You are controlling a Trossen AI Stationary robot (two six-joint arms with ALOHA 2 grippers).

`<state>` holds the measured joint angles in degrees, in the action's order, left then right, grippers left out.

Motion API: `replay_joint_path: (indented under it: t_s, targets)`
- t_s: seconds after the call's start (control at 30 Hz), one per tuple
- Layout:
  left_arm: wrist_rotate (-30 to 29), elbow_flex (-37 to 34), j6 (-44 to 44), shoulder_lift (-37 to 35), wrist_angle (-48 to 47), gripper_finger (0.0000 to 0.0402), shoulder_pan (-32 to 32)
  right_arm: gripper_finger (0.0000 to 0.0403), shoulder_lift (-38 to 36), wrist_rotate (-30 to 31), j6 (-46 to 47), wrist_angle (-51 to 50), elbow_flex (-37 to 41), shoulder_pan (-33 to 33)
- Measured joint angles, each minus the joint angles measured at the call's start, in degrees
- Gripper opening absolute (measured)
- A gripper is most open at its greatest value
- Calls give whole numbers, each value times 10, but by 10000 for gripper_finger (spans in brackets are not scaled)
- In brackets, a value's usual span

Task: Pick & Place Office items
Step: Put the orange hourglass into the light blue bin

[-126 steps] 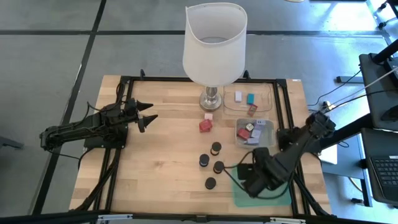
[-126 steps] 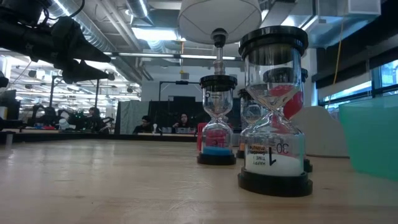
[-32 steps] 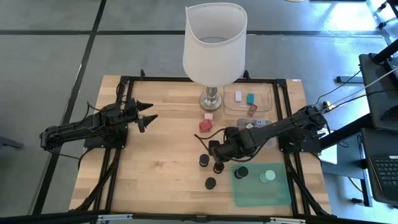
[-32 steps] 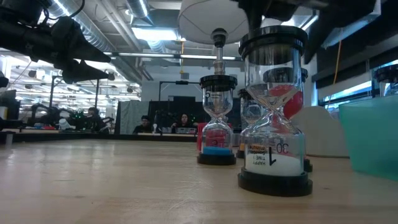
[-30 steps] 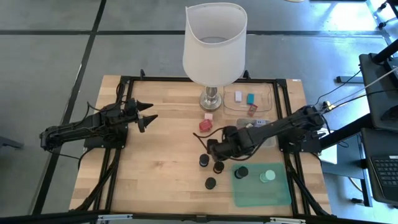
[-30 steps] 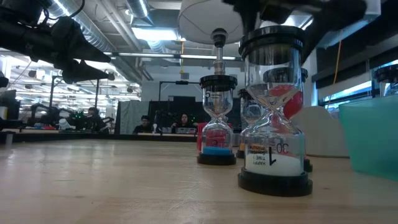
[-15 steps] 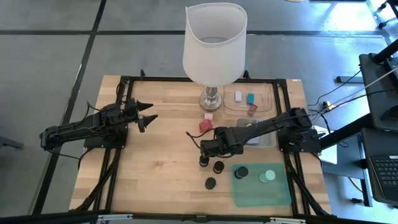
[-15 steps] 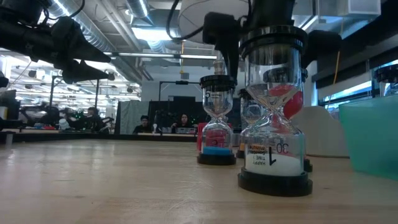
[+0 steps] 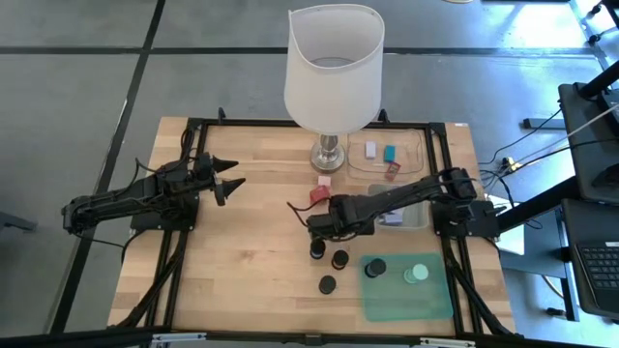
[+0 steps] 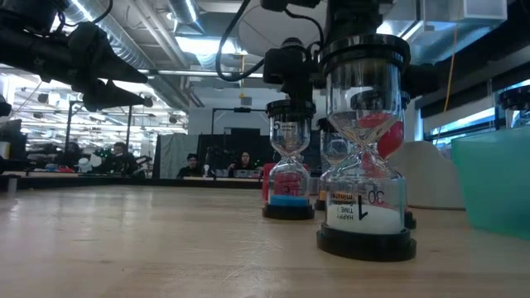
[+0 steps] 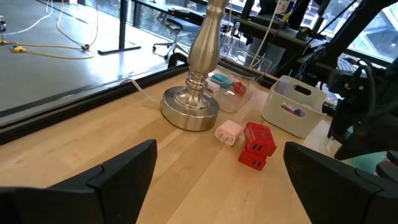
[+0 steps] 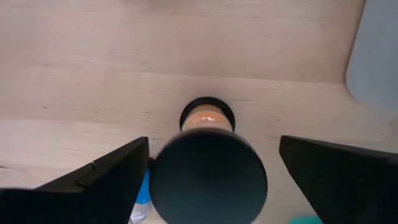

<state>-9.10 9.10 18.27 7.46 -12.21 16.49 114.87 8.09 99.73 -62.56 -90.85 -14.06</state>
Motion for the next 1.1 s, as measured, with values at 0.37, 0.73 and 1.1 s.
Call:
replay_joint_path:
  t_s: [0.37,0.73,1.1]
  targets:
    - [0,0,0,0,0,347,0,232,0,0,14,13,0,0]
    - [0,0,0,0,0,347,0,208,-3,0,2,14,0,-4]
    - [0,0,0,0,0,347,0,210,-88,42,47,-41,0,-37]
